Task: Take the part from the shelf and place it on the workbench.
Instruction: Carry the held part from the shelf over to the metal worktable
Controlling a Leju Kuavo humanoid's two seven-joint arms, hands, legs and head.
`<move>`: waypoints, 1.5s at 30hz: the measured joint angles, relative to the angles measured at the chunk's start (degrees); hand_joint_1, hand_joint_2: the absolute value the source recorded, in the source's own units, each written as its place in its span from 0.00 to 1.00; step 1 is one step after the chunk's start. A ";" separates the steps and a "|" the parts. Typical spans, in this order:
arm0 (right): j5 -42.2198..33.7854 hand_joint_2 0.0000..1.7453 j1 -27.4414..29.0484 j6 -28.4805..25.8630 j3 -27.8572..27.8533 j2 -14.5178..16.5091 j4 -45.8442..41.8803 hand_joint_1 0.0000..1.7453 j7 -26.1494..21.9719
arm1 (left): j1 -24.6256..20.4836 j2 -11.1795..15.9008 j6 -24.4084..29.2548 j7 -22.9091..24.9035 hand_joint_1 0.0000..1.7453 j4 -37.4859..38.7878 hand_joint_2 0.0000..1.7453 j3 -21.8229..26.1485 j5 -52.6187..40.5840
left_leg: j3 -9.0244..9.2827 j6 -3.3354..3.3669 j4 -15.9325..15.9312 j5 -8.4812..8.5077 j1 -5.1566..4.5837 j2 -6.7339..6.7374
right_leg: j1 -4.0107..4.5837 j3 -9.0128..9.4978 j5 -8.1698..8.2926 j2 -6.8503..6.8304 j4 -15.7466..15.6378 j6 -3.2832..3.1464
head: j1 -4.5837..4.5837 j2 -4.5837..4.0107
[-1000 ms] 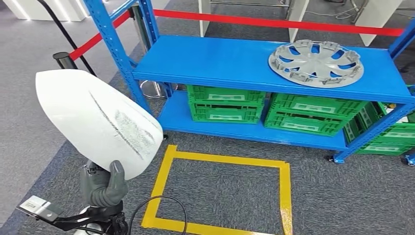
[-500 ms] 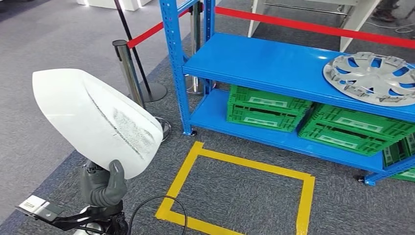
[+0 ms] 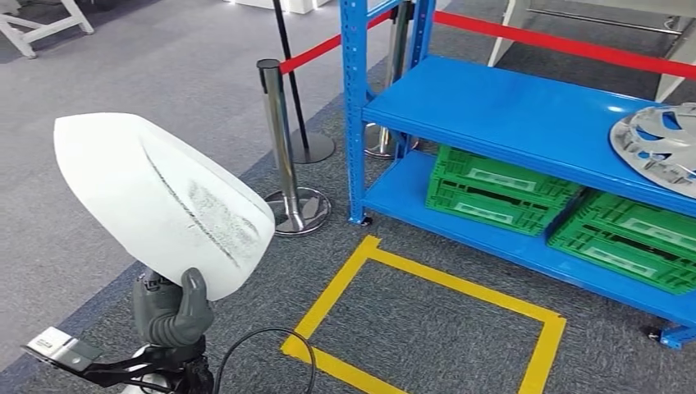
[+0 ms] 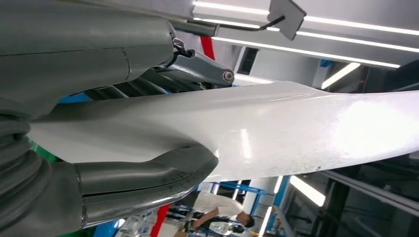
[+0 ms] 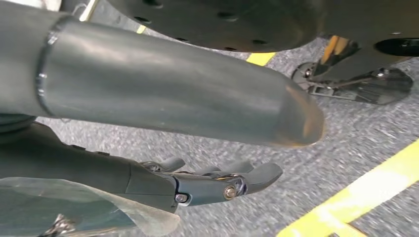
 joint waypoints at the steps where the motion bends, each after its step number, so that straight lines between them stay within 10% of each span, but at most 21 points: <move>1: -0.01 0.00 -0.02 -0.18 0.00 0.06 0.00 0.00 -0.02 | -0.18 -0.05 -0.21 0.05 1.00 0.00 1.00 0.00 -0.01 | 1.41 0.44 -2.86 0.76 -0.23 0.99 | 0.13 0.07 -0.11 -0.50 0.04 0.24 | 0.05 0.00; 5: 0.02 0.00 -0.34 -0.65 0.00 0.27 0.00 0.00 -0.01 | -0.43 -0.36 -0.69 0.22 1.00 0.00 1.00 0.03 0.01 | 1.75 1.91 -4.75 1.00 -0.56 0.36 | 0.27 0.29 -0.57 -1.71 0.11 1.43 | 0.14 0.00; 10: -0.05 0.00 -0.24 -0.68 -0.02 0.45 0.00 0.00 0.03 | -0.78 -0.92 -1.14 0.26 1.00 0.04 1.00 -0.08 0.07 | 1.38 3.17 -5.16 1.69 -0.26 -2.69 | 0.06 -6.53 -7.78 4.25 13.99 2.15 | 0.60 0.00; 12: -0.08 0.00 0.00 -0.67 -0.03 0.48 0.01 0.00 0.02 | -0.79 -0.97 -1.21 0.26 1.00 0.09 1.00 -0.08 -0.01 | 1.34 3.19 -5.10 1.74 -0.35 -4.30 | 0.08 -8.17 -7.38 4.59 16.63 2.11 | 0.60 0.00; 15: -0.02 0.00 0.12 -0.65 -0.05 0.54 0.01 0.00 -0.31 | -0.83 -1.05 -1.31 0.17 1.00 0.09 1.00 -0.06 -0.60 | 1.33 2.97 -4.73 1.73 -0.42 -6.71 | -0.09 -3.78 -1.33 6.71 6.35 1.70 | 0.62 0.00; 18: 0.21 0.00 0.15 -0.52 -0.08 0.68 0.01 0.00 -0.79 | -0.83 -1.18 -1.17 -0.01 1.00 0.01 1.00 0.03 -1.66 | 0.70 2.07 -4.27 1.85 -0.35 -8.63 | -0.16 -0.96 -0.15 8.82 0.76 1.20 | 0.55 0.00; 20: 0.35 0.00 0.11 -0.44 -0.11 0.79 0.00 0.00 -0.94 | -0.72 -1.18 -1.04 -0.05 1.00 -0.05 1.00 0.07 -2.07 | 0.33 1.38 -4.16 2.00 -0.13 -9.20 | -0.11 -0.59 0.10 7.65 0.46 0.68 | 0.56 0.00; 22: 0.41 0.00 0.10 -0.40 -0.16 0.98 0.00 0.00 -1.05 | -0.71 -1.18 -0.96 -0.09 1.00 -0.15 1.00 0.09 -2.26 | -0.77 0.71 -1.80 0.49 -0.21 -6.84 | -0.25 -0.37 0.30 6.18 0.13 -0.01 | 0.25 0.00; 24: 0.49 0.00 0.22 -0.31 -0.21 1.10 0.00 0.00 -1.19 | -0.78 -1.18 -0.81 -0.16 1.00 -0.20 1.00 0.09 -2.63 | -3.80 0.08 4.87 -3.12 -0.11 -3.77 | -0.24 -0.23 0.18 4.47 0.06 -0.43 | -0.08 0.00; 27: 0.63 0.00 0.35 0.23 -0.24 1.13 0.00 0.00 -1.67 | -0.43 -1.03 -0.26 -0.27 1.00 -0.39 1.00 0.25 -3.89 | -7.20 -0.54 12.17 -5.27 0.41 -2.83 | -0.20 -0.11 -0.10 1.85 0.10 -0.51 | -0.09 0.00; 32: 1.23 0.00 0.19 2.41 -0.23 1.13 0.00 0.00 -4.22 | 0.96 -0.76 1.82 -0.36 1.00 -3.11 1.00 1.59 -7.63 | 0.51 0.17 -2.72 1.21 0.00 2.17 | 0.23 0.90 -1.15 -1.42 0.23 0.51 | -0.04 0.00; 35: 2.36 0.00 0.02 2.45 -0.22 1.13 0.00 0.00 -4.65 | 2.68 -0.80 3.45 -0.48 1.00 -5.65 1.00 3.23 -9.29 | 0.62 1.34 -3.81 1.06 -0.31 1.27 | 0.32 1.36 -1.68 -2.99 0.11 1.50 | 0.03 0.00; 37: 3.30 0.00 -0.12 2.12 -0.15 1.13 0.00 0.00 -4.15 | 3.98 -0.94 4.41 -0.66 1.00 -7.45 1.00 4.35 -9.75 | 0.65 2.10 -4.13 1.28 -0.10 -0.17 | 0.03 0.72 -3.23 -0.58 1.82 2.04 | 0.26 0.00; 41: 5.50 0.00 0.07 1.35 0.32 1.13 0.01 0.00 -2.00 | 5.96 -1.42 6.32 -1.68 1.00 -10.06 1.00 6.21 -10.56 | 0.65 2.85 -4.21 1.34 -0.17 -3.14 | -0.12 -6.07 -9.25 4.34 15.43 2.19 | 0.65 0.00; 43: 6.60 0.00 0.21 1.21 0.87 1.13 0.02 0.00 -1.94 | 7.00 -1.61 7.19 -2.13 1.00 -11.22 1.00 7.18 -10.85 | 0.74 2.88 -4.14 1.31 -0.28 -4.90 | -0.11 -7.05 -7.51 4.62 15.84 2.00 | 0.64 0.00; 45: 7.28 0.00 0.17 0.76 1.46 1.13 0.02 0.00 -2.64 | 7.84 -1.84 7.72 -2.29 1.00 -12.21 1.00 7.79 -11.11 | 0.86 2.79 -4.03 1.28 -0.26 -6.63 | -0.17 -4.35 -2.91 6.02 8.72 1.63 | 0.66 0.00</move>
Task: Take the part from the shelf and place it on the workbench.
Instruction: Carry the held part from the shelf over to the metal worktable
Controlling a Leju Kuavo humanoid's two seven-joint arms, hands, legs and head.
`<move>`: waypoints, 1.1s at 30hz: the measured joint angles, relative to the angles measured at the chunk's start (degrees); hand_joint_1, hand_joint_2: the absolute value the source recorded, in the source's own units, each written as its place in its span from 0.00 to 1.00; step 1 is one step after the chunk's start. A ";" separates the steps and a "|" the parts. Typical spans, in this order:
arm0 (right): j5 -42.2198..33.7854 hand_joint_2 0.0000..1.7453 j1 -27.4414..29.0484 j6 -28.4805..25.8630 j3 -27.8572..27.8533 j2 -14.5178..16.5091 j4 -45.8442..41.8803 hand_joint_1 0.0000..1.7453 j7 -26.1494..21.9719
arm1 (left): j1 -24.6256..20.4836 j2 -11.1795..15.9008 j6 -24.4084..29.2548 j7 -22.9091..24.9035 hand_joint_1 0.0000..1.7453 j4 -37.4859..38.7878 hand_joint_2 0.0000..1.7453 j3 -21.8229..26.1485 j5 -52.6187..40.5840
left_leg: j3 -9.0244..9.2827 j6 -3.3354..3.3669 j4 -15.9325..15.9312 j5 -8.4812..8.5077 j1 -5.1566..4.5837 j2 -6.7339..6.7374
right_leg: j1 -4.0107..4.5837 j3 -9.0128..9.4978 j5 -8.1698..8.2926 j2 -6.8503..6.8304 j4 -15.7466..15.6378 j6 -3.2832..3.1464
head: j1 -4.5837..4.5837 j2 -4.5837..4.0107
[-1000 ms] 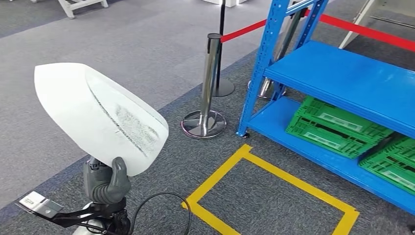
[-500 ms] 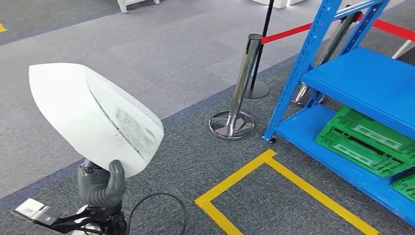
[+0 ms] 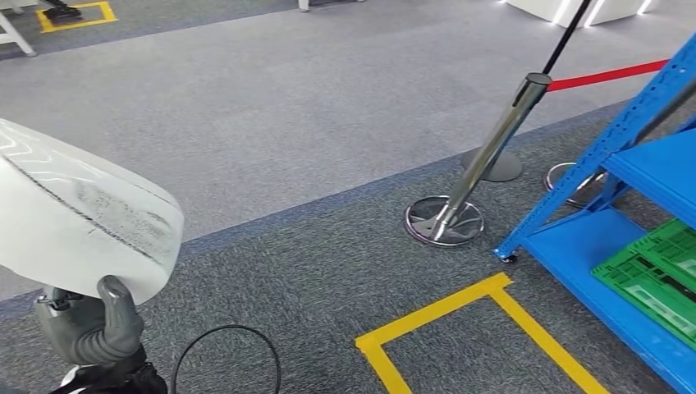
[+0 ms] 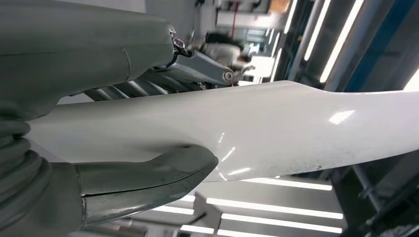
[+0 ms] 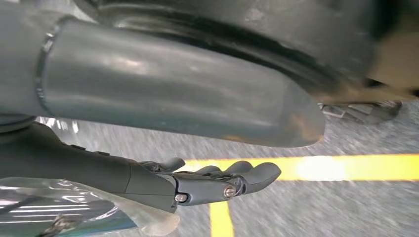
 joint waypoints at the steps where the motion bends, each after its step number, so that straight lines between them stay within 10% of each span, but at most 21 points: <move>1: 0.13 0.00 -0.02 -0.42 0.27 0.00 0.00 0.00 -0.58 | 0.36 -0.11 0.28 -0.03 1.00 -0.42 1.00 0.23 -0.14 | -0.05 -0.17 0.15 -0.04 -0.03 -0.76 | -0.09 1.53 1.55 1.37 -3.68 -0.17 | -0.03 0.00; 5: -0.49 0.00 -0.36 -2.29 0.69 0.10 -0.01 0.00 -2.35 | 2.04 -0.33 1.15 0.12 1.00 -1.38 1.00 1.07 -0.85 | -0.78 -1.62 0.35 0.31 0.38 -3.30 | 0.08 3.87 2.34 2.57 -7.71 -0.67 | -0.10 0.00; 10: -1.65 0.00 -1.78 -1.59 0.66 0.15 0.00 0.00 -0.08 | 1.30 -0.20 0.76 0.70 1.00 -1.50 1.00 1.13 -1.10 | -4.08 -2.79 7.55 -3.99 0.26 2.64 | 0.06 4.41 2.73 -0.83 -8.47 -1.92 | -0.62 0.00; 22: -1.74 0.00 -1.84 -1.17 0.63 0.13 0.00 0.00 0.47 | 0.95 -0.14 0.78 0.68 1.00 -1.50 1.00 1.15 -0.76 | -7.15 -3.20 14.38 -6.42 0.57 3.59 | 0.19 4.57 2.46 -2.98 -8.45 -2.10 | -0.61 0.00; 26: -1.33 0.00 -2.70 1.04 0.61 -0.33 0.00 0.00 2.69 | -2.68 -0.33 1.58 0.39 1.00 -1.03 1.00 0.78 1.31 | 0.10 -0.82 0.18 -0.37 0.24 5.78 | 0.35 3.18 -2.40 -3.71 -2.96 0.20 | -0.25 0.00; 28: -0.73 0.00 -2.70 1.37 0.61 -0.66 0.02 0.00 2.98 | -3.64 -0.45 1.58 0.51 1.00 -0.45 1.00 0.50 2.72 | -0.02 0.05 -0.03 -0.24 0.27 3.67 | 0.26 -0.93 -5.80 -1.78 5.17 0.67 | -0.07 0.00; 30: -0.19 0.00 -2.40 1.39 0.61 -0.88 0.04 0.00 2.95 | -3.84 -0.49 1.20 0.48 1.00 0.25 1.00 0.36 3.87 | 0.05 0.12 0.00 -0.28 0.20 2.03 | 0.27 -3.41 -5.25 -1.40 8.28 0.60 | -0.07 0.00; 33: 0.19 0.00 -2.22 0.99 0.63 -1.26 0.04 0.00 2.53 | -4.40 -0.57 0.81 0.17 1.00 1.10 1.00 -0.22 4.50 | 0.26 -0.07 0.08 -0.37 0.19 -0.50 | 0.09 -0.38 1.43 1.14 -1.22 0.16 | -0.08 0.00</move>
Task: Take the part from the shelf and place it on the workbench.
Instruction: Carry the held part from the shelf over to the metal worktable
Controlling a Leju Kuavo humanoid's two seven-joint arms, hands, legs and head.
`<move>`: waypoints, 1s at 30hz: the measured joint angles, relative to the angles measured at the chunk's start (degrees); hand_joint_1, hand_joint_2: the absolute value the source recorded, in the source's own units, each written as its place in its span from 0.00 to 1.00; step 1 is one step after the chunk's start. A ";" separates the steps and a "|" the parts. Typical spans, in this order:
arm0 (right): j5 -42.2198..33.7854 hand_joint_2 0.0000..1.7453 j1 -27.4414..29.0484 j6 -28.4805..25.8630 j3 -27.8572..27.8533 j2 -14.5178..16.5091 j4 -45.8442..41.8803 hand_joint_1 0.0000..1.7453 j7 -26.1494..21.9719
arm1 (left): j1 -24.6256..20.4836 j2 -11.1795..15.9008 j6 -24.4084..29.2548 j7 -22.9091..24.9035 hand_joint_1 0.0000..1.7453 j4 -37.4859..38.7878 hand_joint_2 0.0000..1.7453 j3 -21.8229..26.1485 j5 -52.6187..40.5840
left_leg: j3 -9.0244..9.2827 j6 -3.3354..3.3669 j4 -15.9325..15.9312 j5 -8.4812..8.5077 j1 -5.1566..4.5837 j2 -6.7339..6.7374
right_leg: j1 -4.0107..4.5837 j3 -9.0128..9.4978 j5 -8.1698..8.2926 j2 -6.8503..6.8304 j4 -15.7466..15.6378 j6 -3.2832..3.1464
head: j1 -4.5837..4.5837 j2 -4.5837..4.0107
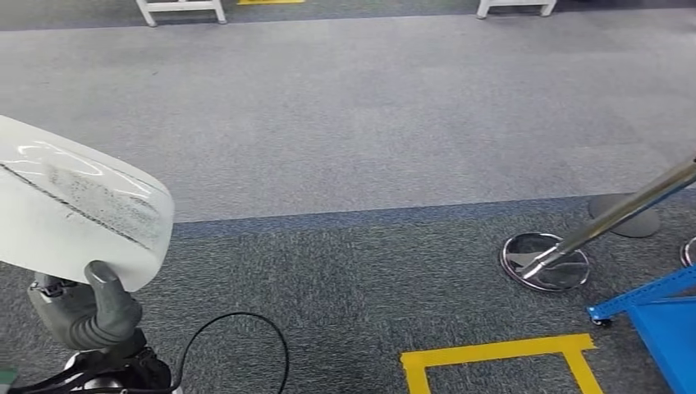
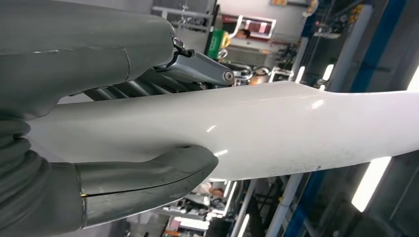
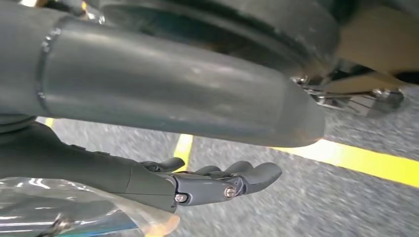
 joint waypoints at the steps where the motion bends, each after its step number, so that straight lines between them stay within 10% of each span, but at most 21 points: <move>1: -0.01 0.00 -0.01 -0.27 0.01 -0.14 0.01 0.00 -0.32 | -0.30 -0.01 -0.17 -0.07 1.00 0.27 1.00 -0.29 0.06 | -0.11 -0.21 0.11 -0.03 0.01 -0.78 | -0.16 1.38 1.34 1.56 -3.39 -0.14 | -0.02 0.00; 3: -0.10 0.00 -0.15 -0.81 0.01 -0.35 0.04 0.00 -1.03 | -0.75 0.01 -0.55 -0.18 1.00 0.76 1.00 -0.71 0.11 | -0.59 -0.93 0.26 0.12 0.26 -2.11 | -0.21 2.71 1.78 3.49 -6.17 -0.41 | -0.06 0.00; 5: -0.05 0.00 -0.32 -1.18 0.00 -0.47 0.06 0.00 -1.56 | -0.80 0.05 -0.81 -0.23 1.00 1.09 1.00 -0.86 0.32 | -0.96 -1.70 0.29 0.27 0.58 -3.01 | -0.10 3.14 1.88 2.32 -6.58 -0.80 | -0.08 0.00; 9: 0.39 0.00 0.04 -1.18 0.01 -0.78 0.07 0.00 -0.44 | -0.63 0.14 -0.80 -0.37 1.00 1.43 1.00 -1.13 0.93 | -4.85 -2.55 8.58 -4.26 0.25 3.05 | -0.06 4.11 1.96 -1.36 -7.46 -1.89 | -0.46 0.00; 12: 0.49 0.00 0.54 -0.40 -0.01 -0.98 0.09 0.00 2.21 | -0.32 0.25 -0.66 -0.21 1.00 2.02 1.00 -1.48 2.18 | -8.41 -2.91 15.84 -6.29 0.48 4.28 | 0.12 4.50 1.46 -4.36 -7.42 -2.01 | -0.48 0.00; 16: 1.48 0.00 0.69 0.83 0.01 -1.10 0.15 0.00 4.40 | -0.31 0.66 -0.27 -0.67 1.00 3.06 1.00 -2.07 2.64 | -1.96 -2.42 3.57 -0.27 0.21 7.36 | 0.32 5.36 0.58 -7.23 -7.34 -1.45 | -0.47 0.00; 20: 2.61 0.00 0.61 1.28 0.07 -1.51 0.16 0.00 5.16 | -0.31 0.86 0.28 -1.07 1.00 3.49 1.00 -2.64 3.09 | -0.39 -1.17 0.27 -0.06 -0.40 7.35 | 0.46 6.06 -0.21 -9.07 -7.46 -0.14 | -0.40 0.00; 23: 2.83 0.00 0.45 1.09 0.23 -1.83 0.16 0.00 5.17 | -0.40 0.88 0.69 -1.16 1.00 3.57 1.00 -3.15 3.53 | -0.27 -0.22 -0.20 0.27 -0.06 5.71 | 0.11 4.48 -2.94 -5.58 -3.55 0.57 | -0.24 0.00; 26: 3.04 0.00 0.68 0.85 0.29 -2.19 0.20 0.00 4.86 | -0.46 0.58 1.32 -1.18 1.00 3.64 1.00 -3.48 3.79 | -0.32 0.19 -0.19 0.24 -0.13 3.81 | 0.10 -1.63 -7.30 -2.78 7.88 0.64 | -0.12 0.00; 28: 3.29 0.00 0.80 0.95 0.35 -2.39 0.23 0.00 4.66 | -0.49 0.50 1.52 -1.18 1.00 3.75 1.00 -3.65 3.79 | -0.21 0.22 -0.16 0.22 -0.22 2.21 | 0.13 -3.10 -5.75 -2.49 8.94 0.48 | -0.13 0.00; 30: 3.60 0.00 0.69 1.27 0.43 -2.51 0.23 0.00 4.44 | -0.63 0.42 1.56 -1.19 1.00 3.86 1.00 -3.75 3.91 | -0.05 0.17 -0.12 0.21 -0.17 0.60 | 0.09 -0.74 -1.01 -1.03 2.03 0.11 | -0.11 0.00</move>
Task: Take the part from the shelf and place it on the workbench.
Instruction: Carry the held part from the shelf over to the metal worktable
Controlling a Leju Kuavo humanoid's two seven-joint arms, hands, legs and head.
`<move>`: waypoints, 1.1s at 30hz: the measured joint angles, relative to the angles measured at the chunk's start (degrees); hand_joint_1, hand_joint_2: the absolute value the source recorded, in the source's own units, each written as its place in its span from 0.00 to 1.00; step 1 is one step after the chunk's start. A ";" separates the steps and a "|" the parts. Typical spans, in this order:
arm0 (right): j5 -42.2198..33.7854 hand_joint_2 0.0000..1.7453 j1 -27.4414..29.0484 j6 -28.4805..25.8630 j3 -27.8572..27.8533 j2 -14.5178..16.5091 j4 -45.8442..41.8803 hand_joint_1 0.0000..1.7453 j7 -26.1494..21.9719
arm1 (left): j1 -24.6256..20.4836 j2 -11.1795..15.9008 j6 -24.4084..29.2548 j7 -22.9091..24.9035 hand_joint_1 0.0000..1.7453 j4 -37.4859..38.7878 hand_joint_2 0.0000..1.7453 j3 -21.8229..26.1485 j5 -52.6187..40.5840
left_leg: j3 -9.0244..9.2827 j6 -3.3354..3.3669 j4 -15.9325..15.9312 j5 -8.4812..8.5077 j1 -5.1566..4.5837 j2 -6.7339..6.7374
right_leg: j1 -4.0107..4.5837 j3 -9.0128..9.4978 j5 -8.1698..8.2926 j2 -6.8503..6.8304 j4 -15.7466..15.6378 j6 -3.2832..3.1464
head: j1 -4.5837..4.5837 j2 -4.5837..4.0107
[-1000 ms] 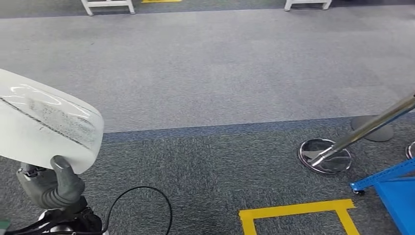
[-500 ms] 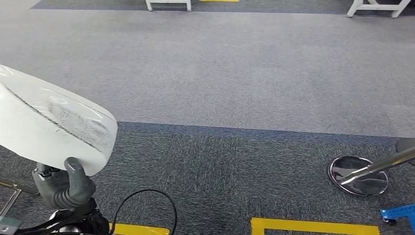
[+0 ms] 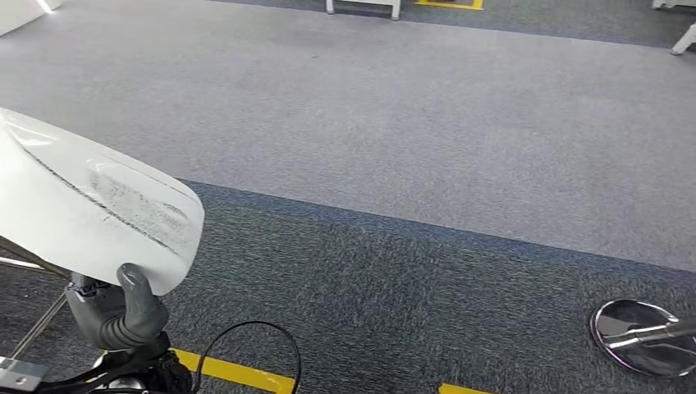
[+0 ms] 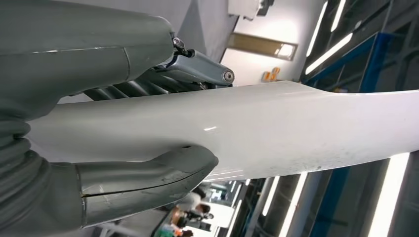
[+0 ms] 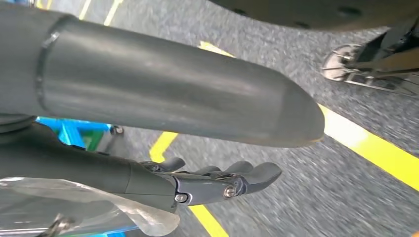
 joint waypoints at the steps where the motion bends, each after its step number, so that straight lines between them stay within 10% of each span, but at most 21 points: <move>1: 0.15 0.00 -0.06 0.21 0.03 -0.03 0.02 0.00 -0.10 | -0.16 -0.11 0.00 -0.01 1.00 0.02 1.00 0.00 0.15 | -0.04 -0.14 0.10 -0.02 -0.03 -0.78 | -0.11 1.54 1.76 1.41 -3.88 -0.19 | -0.03 0.00; 5: 0.76 0.00 -0.54 0.59 0.47 0.03 0.11 0.00 -0.55 | -0.56 -0.90 -0.05 -0.05 1.00 -0.13 1.00 0.27 1.02 | -0.80 -1.52 0.12 0.39 0.33 -3.29 | -0.06 4.07 2.80 2.75 -8.76 -0.80 | -0.06 0.00; 10: 1.83 0.00 -0.45 0.58 1.37 1.14 0.26 0.00 -0.84 | -0.48 -2.25 0.21 -0.20 1.00 -1.72 1.00 1.15 1.14 | -5.27 -2.90 9.90 -5.30 0.21 2.90 | 0.02 4.88 3.05 -1.46 -9.62 -2.01 | -0.37 0.00; 13: 2.19 0.00 -0.44 0.32 1.74 1.64 0.33 0.00 -1.81 | -0.28 -2.39 1.19 -0.21 1.00 -1.93 1.00 1.78 -0.23 | -7.89 -3.41 15.81 -6.58 0.42 3.69 | 0.11 5.20 2.63 -4.33 -9.59 -2.11 | -0.38 0.00; 18: 1.99 0.00 -0.71 -0.82 2.32 2.20 0.33 0.00 -3.39 | 0.11 -2.38 2.67 -0.23 1.00 -2.16 1.00 2.61 -1.48 | -0.21 -2.34 0.94 -0.21 -0.28 9.12 | 0.62 6.35 1.54 -7.61 -9.46 -1.26 | -0.37 0.00; 21: 1.91 0.00 -0.92 -1.21 2.34 2.21 0.33 0.00 -3.21 | 0.80 -2.38 3.31 -0.23 1.00 -2.27 1.00 3.19 -2.50 | -0.28 -1.24 0.28 -0.29 -0.47 7.88 | 0.75 6.72 0.98 -9.15 -9.52 -0.42 | -0.33 0.00; 25: 1.88 0.00 -1.19 -1.14 2.37 2.21 0.41 0.00 -2.72 | 1.14 -2.43 3.42 -0.26 1.00 -2.44 1.00 3.50 -2.85 | -0.22 -0.17 -0.06 -0.03 -0.03 5.09 | 0.36 2.74 -3.91 -3.38 -1.11 0.34 | 0.01 0.00; 28: 1.89 0.00 -0.85 -0.56 2.38 2.23 0.61 0.00 -2.49 | 1.43 -2.45 3.55 -0.26 1.00 -2.44 1.00 3.51 -2.92 | -0.20 0.02 -0.02 -0.05 -0.17 2.53 | 0.35 -2.09 -5.34 -1.71 6.76 0.13 | 0.04 0.00; 33: 1.96 0.00 -0.63 -0.28 2.40 2.31 0.72 0.00 -3.09 | 1.67 -2.44 3.25 -0.25 1.00 -2.42 1.00 3.48 -2.45 | -0.24 -0.39 0.19 -0.01 -0.24 -1.47 | 0.27 2.94 2.76 2.41 -7.15 -1.02 | 0.00 0.00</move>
